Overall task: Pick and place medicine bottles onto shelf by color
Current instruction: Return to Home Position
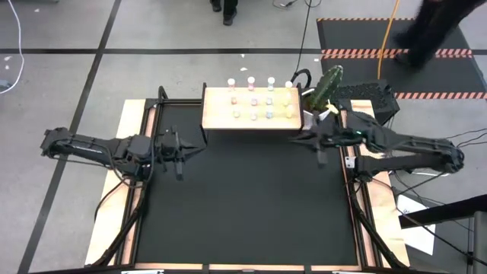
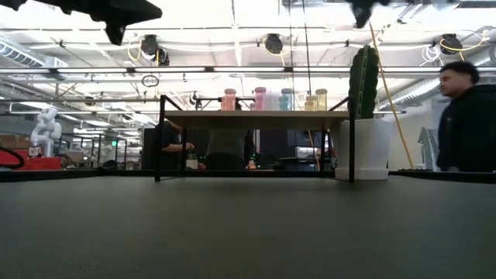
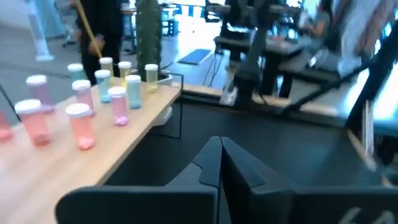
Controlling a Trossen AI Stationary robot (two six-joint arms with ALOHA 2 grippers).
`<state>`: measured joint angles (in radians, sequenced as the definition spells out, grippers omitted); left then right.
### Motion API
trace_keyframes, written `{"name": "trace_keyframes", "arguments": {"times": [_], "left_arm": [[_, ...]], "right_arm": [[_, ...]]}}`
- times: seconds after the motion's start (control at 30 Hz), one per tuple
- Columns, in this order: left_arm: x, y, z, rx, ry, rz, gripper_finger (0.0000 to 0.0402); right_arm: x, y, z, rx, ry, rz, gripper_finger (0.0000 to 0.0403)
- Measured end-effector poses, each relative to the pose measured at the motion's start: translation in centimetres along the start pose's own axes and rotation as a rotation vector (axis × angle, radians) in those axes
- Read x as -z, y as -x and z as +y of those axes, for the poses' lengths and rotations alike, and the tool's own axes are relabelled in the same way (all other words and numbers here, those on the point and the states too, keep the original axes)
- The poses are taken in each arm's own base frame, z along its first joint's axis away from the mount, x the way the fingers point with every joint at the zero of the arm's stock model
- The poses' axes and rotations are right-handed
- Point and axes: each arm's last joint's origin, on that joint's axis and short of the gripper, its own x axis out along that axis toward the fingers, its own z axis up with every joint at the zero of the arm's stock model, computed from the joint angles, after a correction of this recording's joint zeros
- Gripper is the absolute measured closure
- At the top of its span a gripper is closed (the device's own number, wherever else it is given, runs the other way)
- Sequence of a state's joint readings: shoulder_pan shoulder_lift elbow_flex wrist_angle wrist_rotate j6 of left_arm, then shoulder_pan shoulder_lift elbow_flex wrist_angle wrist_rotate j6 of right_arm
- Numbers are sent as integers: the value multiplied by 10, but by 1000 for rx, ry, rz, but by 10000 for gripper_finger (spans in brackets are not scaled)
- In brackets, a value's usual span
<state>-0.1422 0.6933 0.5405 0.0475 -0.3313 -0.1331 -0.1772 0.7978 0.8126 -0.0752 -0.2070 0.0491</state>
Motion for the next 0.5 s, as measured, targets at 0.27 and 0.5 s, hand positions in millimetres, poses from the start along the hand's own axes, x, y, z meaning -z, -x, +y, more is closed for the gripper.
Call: {"name": "trace_keyframes", "arguments": {"times": [0.27,0.5], "left_arm": [[9,21,5,57,-221,95,392],[43,32,15,41,-160,71,394]], "right_arm": [[55,41,3,101,37,-36,401],[92,63,6,101,46,-105,402]]}}
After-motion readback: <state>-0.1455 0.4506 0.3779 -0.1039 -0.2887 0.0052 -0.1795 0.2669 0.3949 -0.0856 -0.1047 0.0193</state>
